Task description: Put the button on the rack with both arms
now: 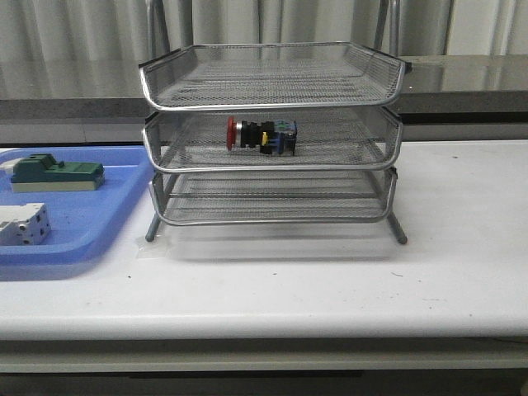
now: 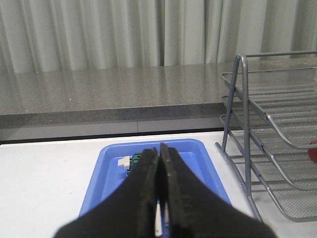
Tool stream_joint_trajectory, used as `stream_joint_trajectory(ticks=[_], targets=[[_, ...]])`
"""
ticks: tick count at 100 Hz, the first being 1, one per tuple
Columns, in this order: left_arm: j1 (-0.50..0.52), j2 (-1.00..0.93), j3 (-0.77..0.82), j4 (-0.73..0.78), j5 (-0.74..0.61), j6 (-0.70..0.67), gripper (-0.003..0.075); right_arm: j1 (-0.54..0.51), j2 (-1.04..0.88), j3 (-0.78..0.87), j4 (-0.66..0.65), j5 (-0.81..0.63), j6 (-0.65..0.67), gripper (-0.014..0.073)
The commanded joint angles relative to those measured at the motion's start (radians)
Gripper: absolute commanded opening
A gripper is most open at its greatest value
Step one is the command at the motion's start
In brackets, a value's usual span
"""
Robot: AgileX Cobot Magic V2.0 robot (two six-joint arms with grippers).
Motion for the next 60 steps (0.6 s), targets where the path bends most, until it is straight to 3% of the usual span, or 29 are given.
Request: stream_joint_trajectory(ticks=[1, 26, 60], targets=[[0.001, 0.009, -0.025, -0.016, -0.072, -0.008, -0.002, -0.004, -0.026, 0.004, -0.065, -0.122, 0.086, -0.0057], [0.001, 0.009, -0.025, -0.016, -0.072, -0.008, -0.002, -0.004, -0.148, 0.173, -0.35, -0.259, 0.442, -0.0057], [0.001, 0.009, -0.025, -0.016, -0.072, -0.008, -0.002, -0.004, -0.34, 0.375, -0.37, -0.375, 0.471, -0.0057]])
